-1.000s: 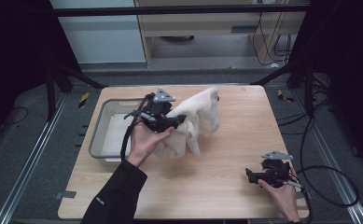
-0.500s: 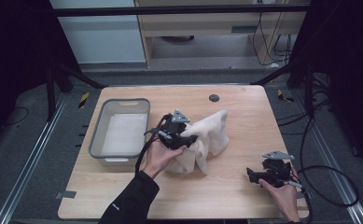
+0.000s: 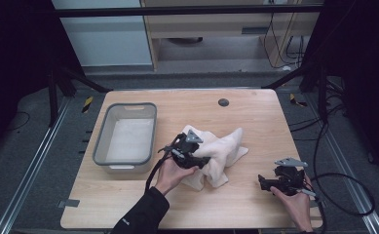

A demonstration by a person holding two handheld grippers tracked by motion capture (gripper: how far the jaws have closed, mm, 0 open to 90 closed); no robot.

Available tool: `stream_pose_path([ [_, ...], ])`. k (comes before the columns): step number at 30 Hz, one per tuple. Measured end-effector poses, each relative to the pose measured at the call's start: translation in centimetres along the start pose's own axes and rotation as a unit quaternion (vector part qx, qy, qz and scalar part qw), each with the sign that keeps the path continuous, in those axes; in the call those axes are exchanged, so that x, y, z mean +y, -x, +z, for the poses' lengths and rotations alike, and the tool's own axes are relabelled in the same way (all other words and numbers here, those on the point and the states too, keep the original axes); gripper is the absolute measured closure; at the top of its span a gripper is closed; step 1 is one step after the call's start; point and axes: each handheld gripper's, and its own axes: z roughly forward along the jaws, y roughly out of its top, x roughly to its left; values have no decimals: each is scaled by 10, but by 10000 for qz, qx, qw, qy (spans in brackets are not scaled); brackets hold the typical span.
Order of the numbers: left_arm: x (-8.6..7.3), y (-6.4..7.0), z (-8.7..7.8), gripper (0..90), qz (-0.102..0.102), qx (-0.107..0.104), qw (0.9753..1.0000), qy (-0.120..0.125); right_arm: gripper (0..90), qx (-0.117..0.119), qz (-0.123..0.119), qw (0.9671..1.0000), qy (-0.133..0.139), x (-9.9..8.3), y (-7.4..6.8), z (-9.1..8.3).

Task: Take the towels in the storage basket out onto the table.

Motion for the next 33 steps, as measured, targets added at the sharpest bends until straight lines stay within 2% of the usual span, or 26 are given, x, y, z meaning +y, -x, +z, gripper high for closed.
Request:
stream_pose_path([
  [6,-11,1,6,422,27,-79,10000,-26,8,-16,-5,10000,-6,0,0,0],
  [11,-15,2,-3,297,33,-119,9999,49,8,-21,-8,10000,-7,0,0,0],
  [13,-15,2,-11,263,49,-108,9999,102,8,-21,-5,10000,0,0,0,0],
  [16,-16,1,-25,243,26,-103,9995,313,8,-32,-10,10000,3,0,0,0],
  [22,-22,-3,-59,233,-17,55,9982,592,8,-30,1,10000,15,0,0,0],
  [26,-34,-9,-76,221,-52,249,9971,714,8,-8,7,10000,26,0,0,-1],
  [33,-63,-22,-101,221,-315,448,9950,838,8,33,3,10000,17,0,0,-1],
])
